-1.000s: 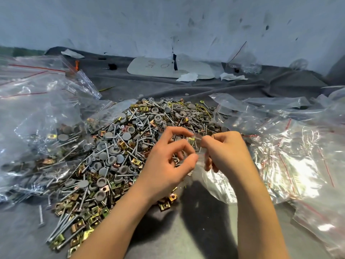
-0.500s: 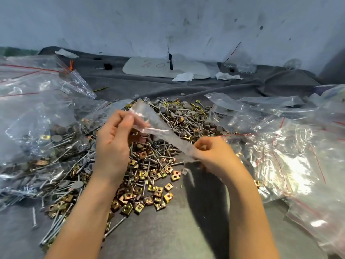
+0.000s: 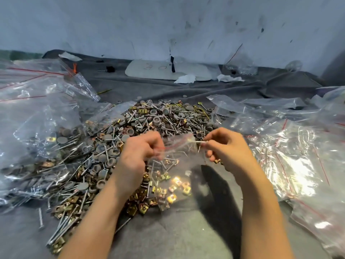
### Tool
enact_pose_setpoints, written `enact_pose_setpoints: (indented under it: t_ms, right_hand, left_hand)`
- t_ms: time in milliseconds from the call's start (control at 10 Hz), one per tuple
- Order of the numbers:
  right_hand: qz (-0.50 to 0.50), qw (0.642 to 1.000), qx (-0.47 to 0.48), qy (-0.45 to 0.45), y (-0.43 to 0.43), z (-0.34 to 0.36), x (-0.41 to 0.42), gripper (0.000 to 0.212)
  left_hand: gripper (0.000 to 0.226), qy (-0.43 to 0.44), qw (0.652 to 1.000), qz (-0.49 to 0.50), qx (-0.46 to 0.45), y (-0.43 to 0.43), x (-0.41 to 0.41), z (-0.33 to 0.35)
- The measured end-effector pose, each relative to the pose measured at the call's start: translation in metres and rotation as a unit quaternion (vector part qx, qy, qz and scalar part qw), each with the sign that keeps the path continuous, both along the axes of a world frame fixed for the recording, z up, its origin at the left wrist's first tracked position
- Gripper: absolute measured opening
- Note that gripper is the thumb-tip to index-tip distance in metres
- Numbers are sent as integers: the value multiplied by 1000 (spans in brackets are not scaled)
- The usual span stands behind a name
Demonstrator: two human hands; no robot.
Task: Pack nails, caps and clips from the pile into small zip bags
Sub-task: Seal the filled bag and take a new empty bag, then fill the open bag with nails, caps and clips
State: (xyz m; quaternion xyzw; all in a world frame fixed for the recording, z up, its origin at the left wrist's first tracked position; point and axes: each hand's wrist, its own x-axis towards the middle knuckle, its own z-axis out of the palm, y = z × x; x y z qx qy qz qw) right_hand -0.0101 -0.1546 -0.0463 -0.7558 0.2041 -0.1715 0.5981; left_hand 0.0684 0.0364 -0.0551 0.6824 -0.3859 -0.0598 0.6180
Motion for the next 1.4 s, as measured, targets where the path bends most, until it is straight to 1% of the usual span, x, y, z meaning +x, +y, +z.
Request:
enact_pose_setpoints:
  t_ms: [100, 200, 300, 500, 600, 700, 800, 900, 1000, 1100, 1200, 1400]
  right_hand:
    - [18, 993, 37, -111, 0, 18, -10, 8]
    - [64, 981, 28, -183, 9, 32, -18, 6]
    - [92, 974, -16, -206, 16, 40, -20, 8]
    - [129, 977, -93, -140, 18, 35, -17, 10]
    - [140, 976, -113, -120, 18, 34, -17, 10]
    - [71, 985, -88, -130, 11, 26, -11, 12]
    - [-68, 992, -84, -63, 3, 5, 5, 8]
    - [-68, 975, -178, 111, 2, -14, 16, 11]
    - [-49, 961, -224, 154, 4, -19, 19, 17]
    - [-54, 946, -255, 190, 5, -19, 20, 13]
    - [-55, 946, -255, 191, 5, -20, 19, 17]
    - [-33, 953, -247, 175, 2, -21, 18, 17]
  left_hand:
    - [17, -38, 998, -40, 15, -12, -8, -3]
    - [20, -66, 996, -48, 45, -18, -10, -6]
    - [23, -67, 996, -47, 41, -20, -11, -7]
    - [29, -84, 996, -37, 15, -19, -11, -6]
    - [27, -88, 996, -30, 7, -18, -11, -6]
    - [24, -68, 997, -22, -11, -18, -12, -7]
    - [24, -51, 998, -2, -44, -17, -13, -5]
    - [21, -35, 997, 13, -66, -16, -12, -5]
    - [20, -44, 997, 24, -66, -15, -12, -5]
    - [21, -52, 996, 26, -63, -15, -12, -4]
    - [21, -53, 996, 26, -62, -15, -12, -4]
    - [23, -61, 996, 28, -52, -15, -12, -4]
